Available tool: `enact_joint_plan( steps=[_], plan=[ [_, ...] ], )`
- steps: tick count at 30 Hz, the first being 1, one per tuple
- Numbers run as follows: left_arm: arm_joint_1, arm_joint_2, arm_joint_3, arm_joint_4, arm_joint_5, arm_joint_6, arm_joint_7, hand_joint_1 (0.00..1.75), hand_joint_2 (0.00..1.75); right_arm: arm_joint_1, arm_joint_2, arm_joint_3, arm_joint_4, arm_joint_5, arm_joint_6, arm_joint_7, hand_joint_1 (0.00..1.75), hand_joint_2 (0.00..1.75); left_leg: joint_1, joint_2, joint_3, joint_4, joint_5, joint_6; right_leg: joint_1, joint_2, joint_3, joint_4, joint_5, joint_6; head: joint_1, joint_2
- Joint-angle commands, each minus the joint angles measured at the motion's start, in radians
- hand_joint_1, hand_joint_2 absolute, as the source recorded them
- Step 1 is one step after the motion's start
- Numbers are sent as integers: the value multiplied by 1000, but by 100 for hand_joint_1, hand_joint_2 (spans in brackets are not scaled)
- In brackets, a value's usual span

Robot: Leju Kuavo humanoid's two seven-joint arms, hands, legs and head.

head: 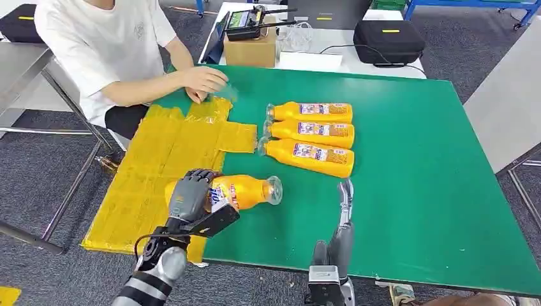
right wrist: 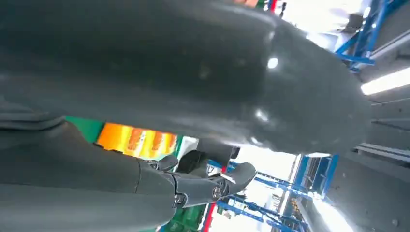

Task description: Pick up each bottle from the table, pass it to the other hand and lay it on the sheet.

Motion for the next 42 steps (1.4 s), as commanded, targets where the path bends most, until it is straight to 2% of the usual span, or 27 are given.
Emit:
enact_joint_plan(
  steps=[1, 5, 8, 9, 11, 14, 15, 17, 20, 21, 22, 23, 25, 27, 32, 34, 35, 38, 40, 41, 42],
  plan=[
    [-252, 91, 25, 445, -36, -98, 10, 175, 175, -64, -28, 66, 21, -45, 20, 2, 0, 0, 1, -1, 2, -1, 0, 2, 1, -1, 2, -1, 0, -4, 0, 0],
    [-293, 120, 23, 515, -65, -129, 21, 175, 175, -69, -33, 75, 26, -60, 29, 2, 0, 0, 0, -1, 1, -1, 1, 1, 1, 0, 1, 0, 0, -2, 0, 0],
    [-320, 141, 43, 564, -43, -193, 23, 175, 175, -73, -34, 74, 36, -62, 38, 2, 0, 0, 1, -1, 2, -2, 1, 1, 1, 0, 2, -1, 0, -3, 0, 0],
    [-330, 135, 90, 596, 25, -263, 2, 175, 175, -76, -34, 73, 45, -69, 47, 2, 0, 0, 1, -1, 3, -2, 1, 2, 2, 0, 3, -1, 1, -4, 0, 0],
    [-339, 149, 112, 626, 58, -310, -3, 134, 175, -84, -37, 80, 46, -86, 65, 2, 0, 0, 1, 1, 3, -2, 1, 1, 1, 2, 2, -1, 1, -4, 0, 0],
    [-339, 149, 112, 626, 58, -310, -3, 134, 175, -84, -37, 80, 46, -86, 65, 2, 0, 0, 1, 1, 5, -3, 2, 2, 1, 1, 5, -1, 2, -5, 0, 0],
    [-340, 150, 136, 635, 86, -317, -9, 84, 175, -87, -38, 83, 49, -91, 71, 2, 0, 0, 0, 1, 7, -3, 1, 1, 1, 1, 7, -1, 1, -3, 0, 0],
    [-342, 150, 168, 645, 131, -340, -11, 37, 175, -93, -41, 92, 61, -97, 74, 2, 0, 0, 1, 2, 9, -3, 2, 1, 1, 2, 9, 0, 2, -4, 0, 0],
    [-324, 169, 183, 633, 151, -344, -19, 0, 175, -95, -40, 92, 69, -115, 87, 2, 0, 0, 1, 3, 9, -3, 2, 1, 1, 2, 9, 0, 2, -4, 0, 0],
    [-297, 183, 177, 596, 185, -391, -121, 0, 175, -98, -52, 105, 37, -141, 126, 2, 0, 0, 0, 2, 10, -3, 2, -1, 1, 2, 10, 1, 1, -3, 0, 0],
    [-284, 189, 185, 581, 223, -435, -175, 0, 175, -98, -59, 112, 24, -148, 144, 2, 0, 175, 1, 4, 11, -5, 3, 0, 2, 4, 9, 0, 3, -5, 0, 0],
    [-259, 197, 211, 560, 302, -531, -222, 0, 175, -106, -70, 130, 18, -139, 140, 2, 0, 175, 1, 5, 12, -4, 2, -1, 1, 5, 10, 1, 2, -4, 0, 0],
    [-259, 197, 211, 560, 302, -531, -222, 0, 175, -106, -70, 130, 18, -139, 140, 2, 0, 175, 1, 6, 12, -4, 2, 0, 1, 5, 9, 2, 2, -5, 0, 0],
    [-246, 201, 210, 553, 316, -554, -245, 0, 175, -106, -71, 131, 20, -142, 143, 2, 0, 175, 1, 0, 12, -3, 3, -1, 1, 0, 11, 3, 0, -4, 0, 0],
    [-160, 290, 131, 488, 374, -693, -257, 0, 175, -105, -79, 109, 26, -170, 139, 2, 0, 175, 1, 3, 11, -5, 4, 0, 1, 3, 11, 2, 2, -5, 0, 0],
    [-139, 310, 114, 478, 391, -713, -286, 0, 175, -107, -78, 99, 30, -174, 140, 2, 0, 175, 0, 0, 12, -4, 3, -2, -1, 0, 12, 3, 0, -3, 0, 0],
    [-125, 313, 109, 459, 402, -703, -303, 0, 175, -106, -77, 92, 31, -177, 142, 2, 0, 175, 0, 2, 13, -6, 4, 0, 0, 2, 11, 1, 2, -6, 0, 0],
    [-82, 275, 134, 366, 451, -634, -350, 0, 175, -99, -76, 81, 30, -169, 134, 2, 0, 175, 0, 2, 13, -6, 4, -1, 0, 2, 12, 1, 2, -5, 0, 0],
    [-30, 201, 159, 214, 486, -537, -373, 0, 175, -88, -80, 77, 18, -165, 130, 2, 0, 175, 0, 0, 13, -3, 3, -1, 0, -1, 12, 3, 0, -3, 0, 0],
    [0, 157, 186, 118, 552, -555, -320, 0, 175, -83, -81, 75, 20, -151, 117, 2, 0, 175, 1, 0, 11, -4, 4, 0, 1, -2, 12, 2, 1, -5, 0, 0],
    [10, 143, 191, 85, 574, -558, -312, 0, 175, -81, -83, 78, 17, -149, 116, 2, 0, 175, 0, -3, 11, -3, 3, 0, 0, -4, 12, 2, 0, -3, 0, 0]
  ],
)
